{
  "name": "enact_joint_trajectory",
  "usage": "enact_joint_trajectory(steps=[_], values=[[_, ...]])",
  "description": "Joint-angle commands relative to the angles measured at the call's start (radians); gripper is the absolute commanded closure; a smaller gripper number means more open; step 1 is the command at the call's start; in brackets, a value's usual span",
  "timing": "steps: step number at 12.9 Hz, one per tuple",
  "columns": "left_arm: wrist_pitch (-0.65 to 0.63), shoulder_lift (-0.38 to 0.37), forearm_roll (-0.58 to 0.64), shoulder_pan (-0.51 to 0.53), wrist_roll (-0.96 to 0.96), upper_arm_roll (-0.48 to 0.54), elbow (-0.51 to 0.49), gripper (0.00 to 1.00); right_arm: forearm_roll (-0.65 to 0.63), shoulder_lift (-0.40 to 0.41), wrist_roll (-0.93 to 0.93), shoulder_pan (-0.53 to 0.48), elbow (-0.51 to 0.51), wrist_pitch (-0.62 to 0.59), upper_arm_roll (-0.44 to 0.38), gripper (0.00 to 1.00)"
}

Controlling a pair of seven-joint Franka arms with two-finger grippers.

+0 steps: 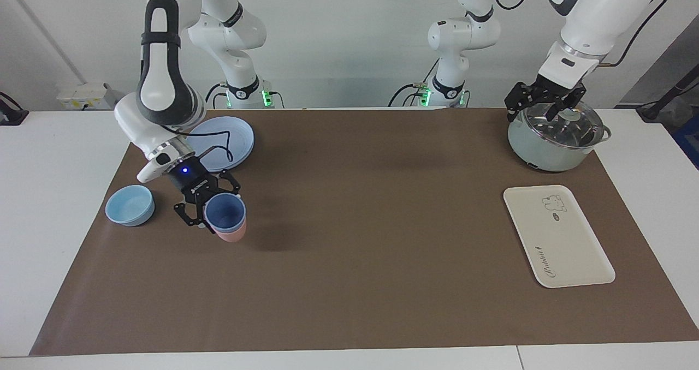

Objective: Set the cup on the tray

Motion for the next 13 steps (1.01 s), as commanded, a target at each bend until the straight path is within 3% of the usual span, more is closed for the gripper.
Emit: enact_joint_trajectory(steps=[1,4,7,10,13], values=[[0.03,-0.054,-0.016,-0.043,-0.025,0.007,-0.081,0.0,-0.243,-0.061,0.236,0.017,0.001,-0.008,0.002,1.0],[0.123,-0.072,-0.263,-0.057,-0.072,0.007,-0.135,0.0,-0.555,-0.092,0.546,0.075,0.037,-0.019,0.002,1.0],[0.192,-0.057,-0.432,-0.133,-0.169,0.007,-0.14,0.0,-0.823,-0.092,0.813,0.147,0.094,-0.064,0.003,1.0],[0.37,-0.034,-0.649,-0.23,-0.226,0.007,-0.181,0.0,-0.986,-0.09,0.979,0.228,0.122,-0.102,0.003,1.0],[0.615,0.058,-0.764,-0.351,-0.309,0.007,-0.174,0.0,-1.113,-0.09,1.145,0.31,0.14,-0.13,0.003,1.0]])
